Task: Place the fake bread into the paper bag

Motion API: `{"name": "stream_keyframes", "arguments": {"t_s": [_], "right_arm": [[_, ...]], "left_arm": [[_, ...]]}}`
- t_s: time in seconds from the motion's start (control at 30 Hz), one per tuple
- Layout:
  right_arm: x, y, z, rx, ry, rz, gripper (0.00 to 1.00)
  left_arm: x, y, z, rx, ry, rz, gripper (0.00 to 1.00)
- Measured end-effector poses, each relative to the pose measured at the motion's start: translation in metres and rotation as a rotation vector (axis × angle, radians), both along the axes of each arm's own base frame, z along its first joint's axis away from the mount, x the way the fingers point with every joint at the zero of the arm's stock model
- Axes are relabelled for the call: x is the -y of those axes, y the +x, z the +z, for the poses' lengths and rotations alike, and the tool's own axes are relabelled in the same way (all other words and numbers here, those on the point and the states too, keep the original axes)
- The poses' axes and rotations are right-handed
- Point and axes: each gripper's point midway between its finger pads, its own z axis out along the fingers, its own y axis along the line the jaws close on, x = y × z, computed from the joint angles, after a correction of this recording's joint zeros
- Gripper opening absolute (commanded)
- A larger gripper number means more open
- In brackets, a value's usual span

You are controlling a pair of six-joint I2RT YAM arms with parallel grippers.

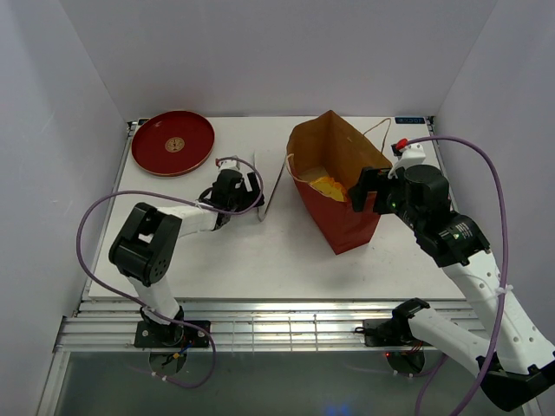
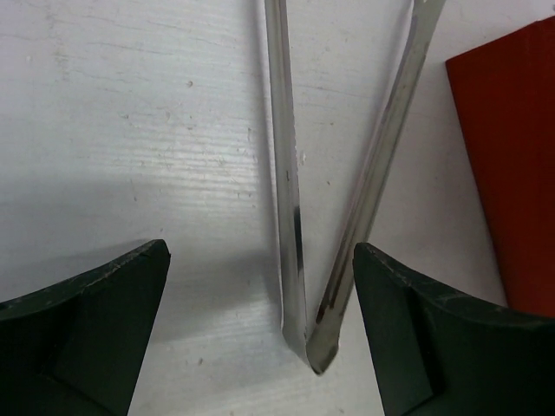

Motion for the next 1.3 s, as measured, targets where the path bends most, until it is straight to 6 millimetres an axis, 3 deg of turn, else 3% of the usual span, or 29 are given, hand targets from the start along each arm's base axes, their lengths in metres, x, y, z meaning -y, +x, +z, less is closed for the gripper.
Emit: {"name": "stream_keyframes", "arguments": {"t_s": [0.1, 0.27, 0.57, 0.8, 0.97, 1.07, 1.3], "right_arm": [[-0.001, -0.001, 0.000, -0.003, 0.013, 0.003, 0.98], [-0.004, -0.007, -0.010, -0.024, 0.040, 0.011, 0.98], [-0.008, -0.023, -0.040, -0.095, 0.102, 0.021, 0.98], [-0.004, -0.040, -0.021, -0.010, 0.190, 0.036, 0.98], [0.000, -0.050, -0.011, 0.056, 0.247, 0.037, 0.95], [-0.006, -0.051, -0.031, 0.050, 0.262, 0.068, 0.92], [-0.026, -0.065, -0.114, -0.017, 0.322, 0.174, 0.90]], "left_arm": [[0.001, -0.009, 0.014, 0.005, -0.035, -0.013, 0.98], [0.011, -0.023, 0.059, 0.064, -0.153, -0.053, 0.98], [0.017, -0.072, 0.123, 0.154, -0.340, -0.148, 0.98], [0.015, -0.107, 0.162, 0.232, -0.445, -0.216, 0.98], [0.015, -0.132, 0.174, 0.255, -0.519, -0.269, 0.98], [0.014, -0.150, 0.176, 0.269, -0.572, -0.305, 0.98], [0.013, -0.198, 0.185, 0.342, -0.720, -0.419, 0.98]]}}
